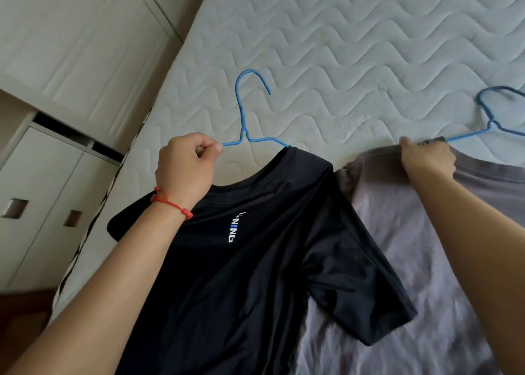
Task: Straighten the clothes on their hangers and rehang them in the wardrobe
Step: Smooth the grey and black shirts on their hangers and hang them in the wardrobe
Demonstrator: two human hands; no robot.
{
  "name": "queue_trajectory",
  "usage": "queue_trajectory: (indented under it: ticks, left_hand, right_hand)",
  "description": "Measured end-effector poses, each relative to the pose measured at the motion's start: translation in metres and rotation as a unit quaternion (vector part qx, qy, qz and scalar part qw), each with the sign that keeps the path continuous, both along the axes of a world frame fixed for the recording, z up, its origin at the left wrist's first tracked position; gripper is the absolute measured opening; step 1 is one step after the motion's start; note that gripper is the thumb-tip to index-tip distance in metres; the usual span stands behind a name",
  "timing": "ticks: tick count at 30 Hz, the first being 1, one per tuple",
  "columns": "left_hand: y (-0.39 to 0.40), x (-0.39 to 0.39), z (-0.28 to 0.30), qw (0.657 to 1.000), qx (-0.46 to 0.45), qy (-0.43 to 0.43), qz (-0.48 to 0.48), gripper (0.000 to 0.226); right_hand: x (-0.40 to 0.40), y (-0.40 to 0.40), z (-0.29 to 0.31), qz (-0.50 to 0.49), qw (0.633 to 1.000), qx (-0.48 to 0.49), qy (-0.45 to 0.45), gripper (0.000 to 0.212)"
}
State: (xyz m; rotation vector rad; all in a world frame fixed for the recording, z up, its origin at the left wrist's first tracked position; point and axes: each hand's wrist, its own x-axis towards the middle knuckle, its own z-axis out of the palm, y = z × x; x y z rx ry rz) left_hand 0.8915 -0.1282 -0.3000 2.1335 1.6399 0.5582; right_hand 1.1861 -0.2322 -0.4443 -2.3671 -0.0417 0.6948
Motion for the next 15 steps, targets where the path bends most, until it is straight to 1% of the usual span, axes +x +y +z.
queue_trajectory:
  ticks: [3, 6, 12, 15]
  left_hand:
    - [0.001, -0.001, -0.002, 1.0, 0.004, -0.006, 0.004, 0.014]
    - [-0.001, -0.002, -0.002, 1.0, 0.009, -0.01, 0.001, 0.015]
    - [-0.009, -0.004, 0.001, 1.0, 0.001, -0.016, 0.0, 0.014]
    - [-0.016, -0.004, 0.005, 1.0, -0.009, -0.02, -0.012, 0.013]
  right_hand:
    - [-0.004, 0.004, 0.0, -0.005, 0.999, -0.038, -0.017, 0.051]
    - [-0.007, 0.006, 0.002, -0.012, 0.998, -0.054, -0.016, 0.046]
    - [-0.014, -0.011, 0.007, 0.009, 1.0, -0.024, -0.003, 0.039]
    - [-0.027, -0.022, 0.017, -0.004, 1.0, -0.006, -0.005, 0.039]
